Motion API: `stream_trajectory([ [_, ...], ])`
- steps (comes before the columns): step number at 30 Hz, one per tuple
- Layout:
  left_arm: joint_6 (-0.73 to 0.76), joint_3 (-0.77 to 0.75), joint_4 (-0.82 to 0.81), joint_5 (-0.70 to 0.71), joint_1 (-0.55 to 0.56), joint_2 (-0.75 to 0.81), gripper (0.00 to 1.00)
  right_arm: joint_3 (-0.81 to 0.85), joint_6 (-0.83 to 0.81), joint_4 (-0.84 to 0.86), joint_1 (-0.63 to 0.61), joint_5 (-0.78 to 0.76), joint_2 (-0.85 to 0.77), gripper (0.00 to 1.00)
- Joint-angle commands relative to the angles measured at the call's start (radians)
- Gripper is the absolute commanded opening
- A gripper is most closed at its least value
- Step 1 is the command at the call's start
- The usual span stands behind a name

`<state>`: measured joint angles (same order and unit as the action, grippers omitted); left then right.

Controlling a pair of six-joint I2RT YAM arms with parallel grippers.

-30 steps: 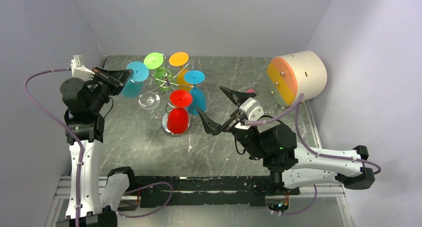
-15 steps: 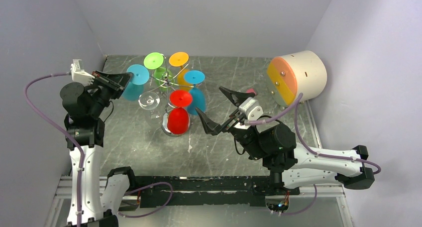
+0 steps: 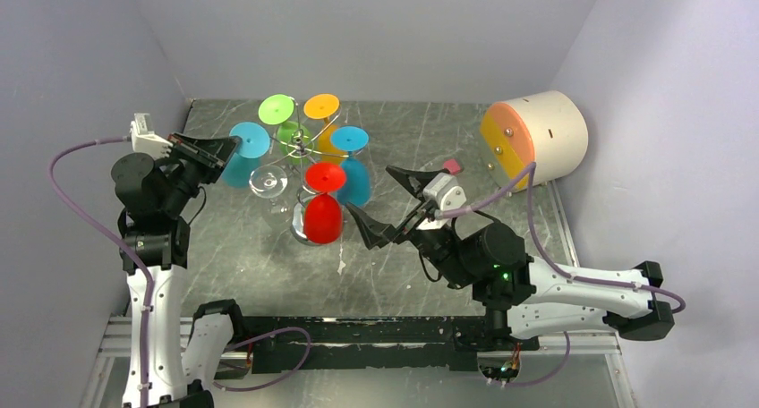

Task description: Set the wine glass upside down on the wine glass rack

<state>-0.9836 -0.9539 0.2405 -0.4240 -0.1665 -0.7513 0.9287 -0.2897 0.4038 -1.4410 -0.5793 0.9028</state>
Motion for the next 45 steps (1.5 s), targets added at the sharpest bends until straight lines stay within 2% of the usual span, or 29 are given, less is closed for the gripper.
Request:
stream_trajectory([
  [1,0.015,0.001,0.02,0.015,-0.004,0.014,0.11,-0.001,0.08,-0.043,-0.003,0.012,0.008,1.0],
  [8,0.054,0.004,0.062,0.062,-0.004,0.026,0.13,0.004,0.104,-0.051,-0.003,0.021,0.021,1.0],
  [15,0.083,0.023,0.096,0.115,-0.004,0.054,0.2,-0.006,0.188,-0.101,-0.004,-0.006,0.033,1.0],
  [23,0.14,-0.005,0.184,0.184,-0.004,0.091,0.25,-0.018,0.318,-0.226,-0.003,-0.125,0.006,1.0],
  [26,0.168,-0.017,0.22,0.226,-0.004,0.115,0.3,-0.015,0.373,-0.274,-0.003,-0.198,-0.013,1.0],
  [29,0.205,-0.037,0.274,0.274,-0.004,0.139,0.38,-0.006,0.459,-0.345,-0.003,-0.274,-0.034,1.0],
  [34,0.292,-0.104,0.404,0.33,-0.004,0.177,0.57,0.016,0.646,-0.536,-0.004,-0.379,-0.067,1.0],
  [36,0.336,-0.127,0.445,0.332,-0.004,0.2,0.68,0.032,0.725,-0.643,-0.003,-0.405,-0.075,1.0],
  [38,0.378,-0.15,0.492,0.333,-0.003,0.227,0.97,0.064,0.821,-0.767,-0.003,-0.415,-0.074,1.0],
  [39,0.399,-0.16,0.506,0.329,-0.004,0.24,1.0,0.094,0.862,-0.832,-0.003,-0.414,-0.071,1.0],
  [42,0.488,-0.177,0.513,0.3,-0.004,0.275,0.99,0.167,0.96,-0.994,-0.003,-0.417,-0.063,1.0],
  [45,0.537,-0.171,0.497,0.211,0.007,0.295,0.99,0.256,1.088,-1.152,-0.003,-0.429,-0.053,1.0],
])
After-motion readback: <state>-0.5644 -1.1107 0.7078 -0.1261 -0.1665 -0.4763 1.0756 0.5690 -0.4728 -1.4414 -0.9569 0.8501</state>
